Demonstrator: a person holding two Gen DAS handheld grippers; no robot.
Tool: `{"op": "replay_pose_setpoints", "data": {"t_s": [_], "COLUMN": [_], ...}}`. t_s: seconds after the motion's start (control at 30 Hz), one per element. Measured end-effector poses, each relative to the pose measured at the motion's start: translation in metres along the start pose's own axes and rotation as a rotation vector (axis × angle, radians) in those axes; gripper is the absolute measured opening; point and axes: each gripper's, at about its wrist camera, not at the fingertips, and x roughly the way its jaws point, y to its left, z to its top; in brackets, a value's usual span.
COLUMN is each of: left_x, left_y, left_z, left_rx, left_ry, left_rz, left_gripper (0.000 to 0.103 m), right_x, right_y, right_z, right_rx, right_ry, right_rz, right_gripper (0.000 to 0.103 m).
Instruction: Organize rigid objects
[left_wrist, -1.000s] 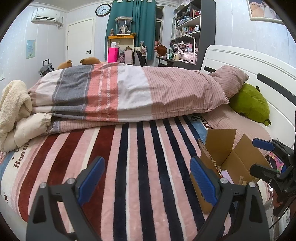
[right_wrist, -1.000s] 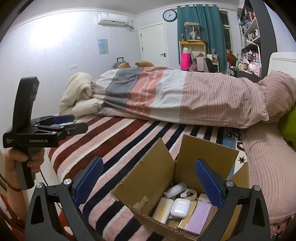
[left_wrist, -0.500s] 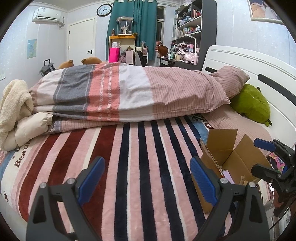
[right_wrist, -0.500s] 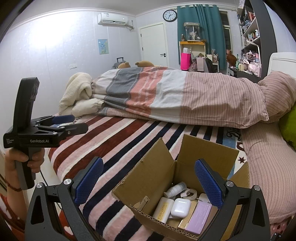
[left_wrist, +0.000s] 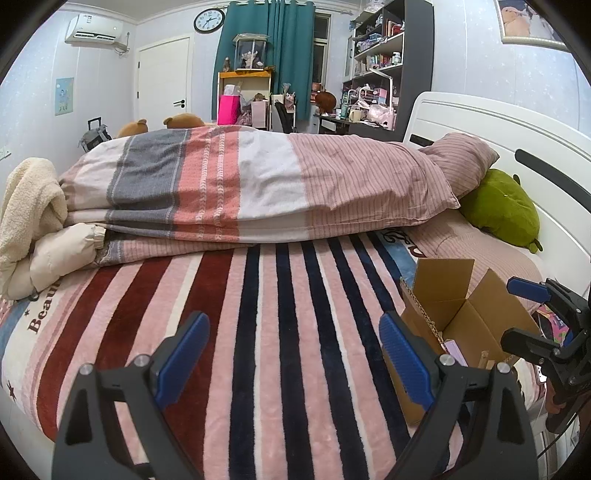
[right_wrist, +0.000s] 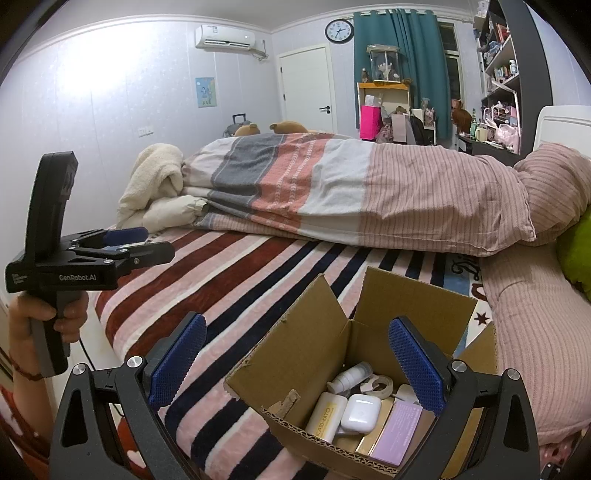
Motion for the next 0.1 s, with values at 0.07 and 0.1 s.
{"op": "replay_pose_setpoints", "data": {"t_s": [0.07,0.1], "left_x": [0.0000,0.0000], "left_y": [-0.0025,-0.0024], "left_z": [0.0009,0.0010], "left_rx": [0.002,0.003], "left_ry": [-0.002,-0.001], "left_rz": [0.001,0.002], "left_gripper": [0.092,0.092], "right_x": [0.0001,0.0000], "right_y": [-0.0004,-0.0005], "right_z": [-0.0008,-0.0024], "right_rx": [0.002,0.005], "right_ry": [-0.001,-0.002], "right_rz": [0.000,0.001], "right_gripper": [0.099,0.099]}}
